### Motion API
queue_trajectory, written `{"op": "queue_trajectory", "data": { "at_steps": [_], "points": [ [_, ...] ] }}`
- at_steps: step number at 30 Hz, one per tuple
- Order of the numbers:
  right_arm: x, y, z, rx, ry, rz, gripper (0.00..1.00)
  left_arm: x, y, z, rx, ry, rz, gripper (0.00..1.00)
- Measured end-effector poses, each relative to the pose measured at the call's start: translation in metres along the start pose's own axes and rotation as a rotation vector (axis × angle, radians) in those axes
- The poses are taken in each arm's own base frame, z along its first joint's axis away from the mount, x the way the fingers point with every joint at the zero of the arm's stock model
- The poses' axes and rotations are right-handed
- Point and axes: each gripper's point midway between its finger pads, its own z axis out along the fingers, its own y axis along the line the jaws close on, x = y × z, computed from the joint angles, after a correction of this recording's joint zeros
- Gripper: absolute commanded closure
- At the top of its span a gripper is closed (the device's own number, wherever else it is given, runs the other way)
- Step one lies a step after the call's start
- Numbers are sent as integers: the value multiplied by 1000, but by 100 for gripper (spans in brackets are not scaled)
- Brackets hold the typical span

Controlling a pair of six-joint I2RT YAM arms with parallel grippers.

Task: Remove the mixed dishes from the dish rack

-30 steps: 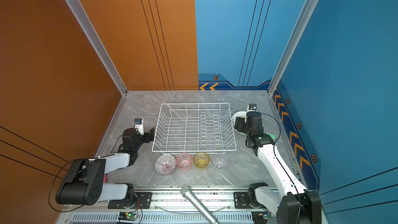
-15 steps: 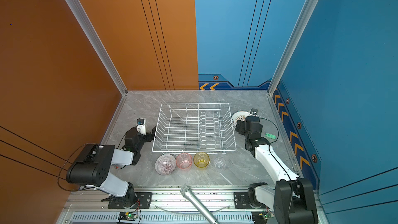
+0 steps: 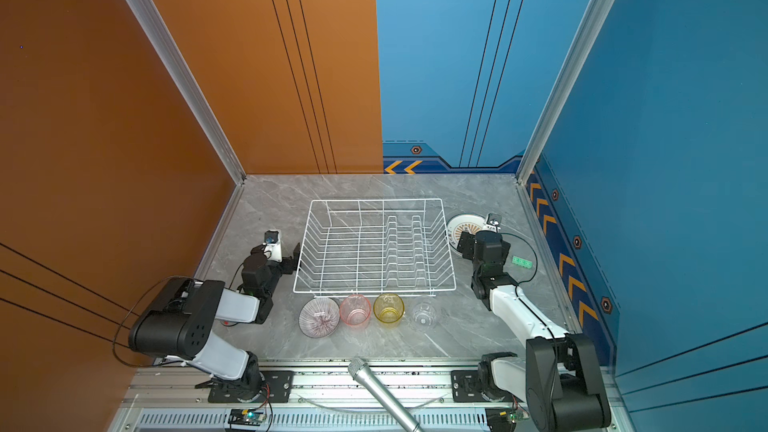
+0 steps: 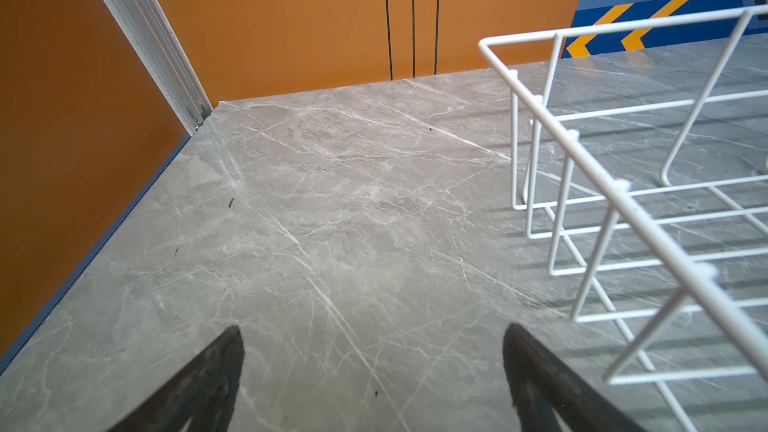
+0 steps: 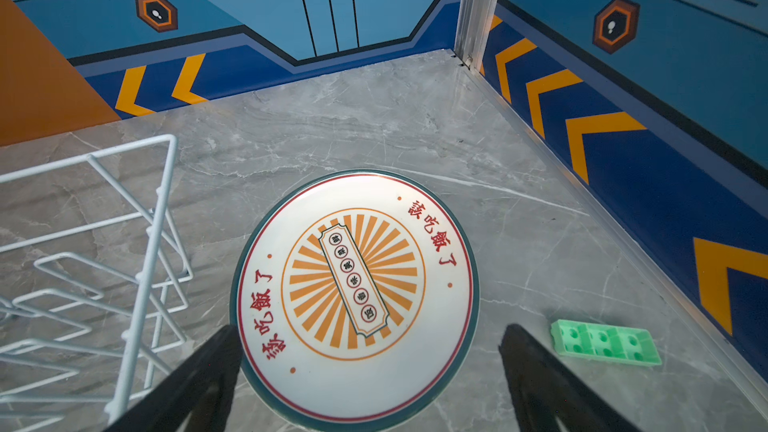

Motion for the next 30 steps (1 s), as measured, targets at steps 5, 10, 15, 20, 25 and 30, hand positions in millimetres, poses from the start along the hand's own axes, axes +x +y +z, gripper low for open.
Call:
{"op": "queue_trajectory", "data": {
  "at_steps": [5, 10, 15, 20, 25, 30],
  "points": [
    [-1, -4, 3, 9, -16, -6, 4, -6, 4, 4, 5, -11, -14, 2],
    [1, -8, 5, 20, -30, -11, 4, 13, -9, -13, 34, -14, 19, 2],
    [5, -13, 8, 38, -53, -33, 4, 2, -4, 6, 11, 18, 20, 2],
    [10, -11, 18, 39, -65, -60, 4, -10, 1, 12, -3, 5, 9, 2],
    [29, -12, 36, 34, -56, -82, 4, -7, 1, 12, -2, 16, 10, 2],
    [64, -8, 43, -20, 2, -116, 2, -6, 1, 12, -1, 19, 10, 2]
  ]
}}
